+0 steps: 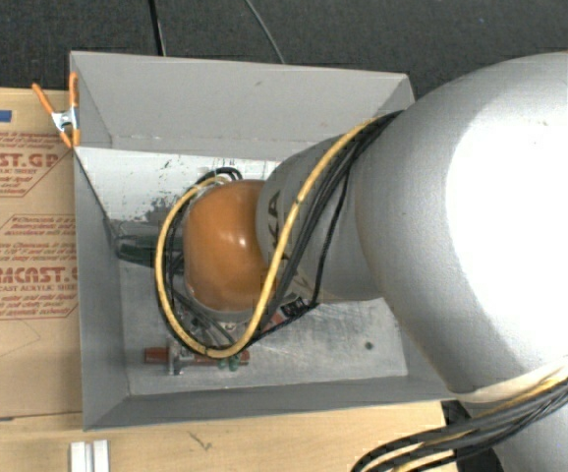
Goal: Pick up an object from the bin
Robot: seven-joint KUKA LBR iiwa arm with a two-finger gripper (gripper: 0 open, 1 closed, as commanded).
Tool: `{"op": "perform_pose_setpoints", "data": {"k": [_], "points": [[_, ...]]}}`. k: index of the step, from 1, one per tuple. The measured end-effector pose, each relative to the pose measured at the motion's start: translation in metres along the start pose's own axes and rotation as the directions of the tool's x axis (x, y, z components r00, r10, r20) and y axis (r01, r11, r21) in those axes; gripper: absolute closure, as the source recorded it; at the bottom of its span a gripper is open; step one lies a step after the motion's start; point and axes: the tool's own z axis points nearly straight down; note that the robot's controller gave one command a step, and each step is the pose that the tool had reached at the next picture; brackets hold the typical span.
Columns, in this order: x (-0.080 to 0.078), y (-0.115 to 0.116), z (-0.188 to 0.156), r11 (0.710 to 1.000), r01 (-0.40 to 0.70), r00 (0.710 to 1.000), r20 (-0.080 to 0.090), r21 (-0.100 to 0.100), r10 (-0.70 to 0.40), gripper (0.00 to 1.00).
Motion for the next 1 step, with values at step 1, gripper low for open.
{"op": "perform_pose_setpoints", "data": {"k": [1], "points": [[0.0003, -0.0001, -0.0219, 1.000, 0.000, 1.000, 0.000, 0.000, 0.000, 1.00]]}}
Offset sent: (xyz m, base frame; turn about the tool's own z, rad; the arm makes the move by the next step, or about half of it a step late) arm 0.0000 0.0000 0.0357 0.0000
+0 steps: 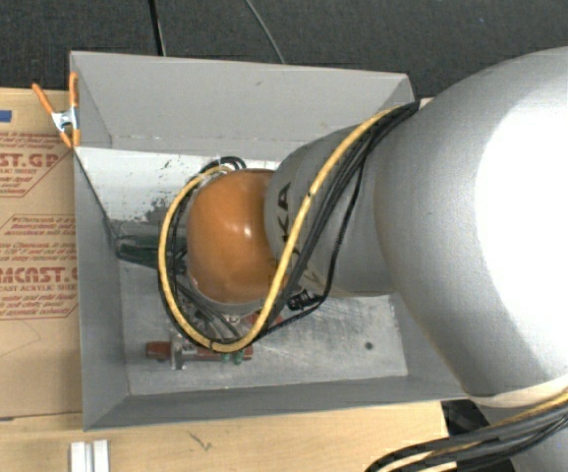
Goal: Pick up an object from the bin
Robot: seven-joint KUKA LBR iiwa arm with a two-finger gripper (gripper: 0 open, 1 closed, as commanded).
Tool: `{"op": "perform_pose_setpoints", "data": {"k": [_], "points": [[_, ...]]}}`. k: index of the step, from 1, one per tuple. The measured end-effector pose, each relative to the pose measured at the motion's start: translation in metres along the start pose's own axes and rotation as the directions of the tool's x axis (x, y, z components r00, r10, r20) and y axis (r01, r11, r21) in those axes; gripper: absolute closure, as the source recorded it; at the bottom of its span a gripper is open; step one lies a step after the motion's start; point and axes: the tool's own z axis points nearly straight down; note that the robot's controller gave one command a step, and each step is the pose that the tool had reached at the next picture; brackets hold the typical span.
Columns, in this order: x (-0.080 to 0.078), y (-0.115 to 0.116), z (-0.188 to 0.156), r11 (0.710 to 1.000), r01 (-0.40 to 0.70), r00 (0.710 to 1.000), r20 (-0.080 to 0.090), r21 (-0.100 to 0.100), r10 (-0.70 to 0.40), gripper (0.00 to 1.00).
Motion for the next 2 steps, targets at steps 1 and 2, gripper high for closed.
{"op": "perform_pose_setpoints", "data": {"k": [1, 2], "points": [[-0.001, 0.000, -0.019, 1.000, 0.000, 1.000, 0.006, -0.002, 0.000, 1.00], [-0.002, 0.001, -0.031, 1.000, 0.000, 1.000, 0.010, -0.004, 0.000, 1.00]]}}
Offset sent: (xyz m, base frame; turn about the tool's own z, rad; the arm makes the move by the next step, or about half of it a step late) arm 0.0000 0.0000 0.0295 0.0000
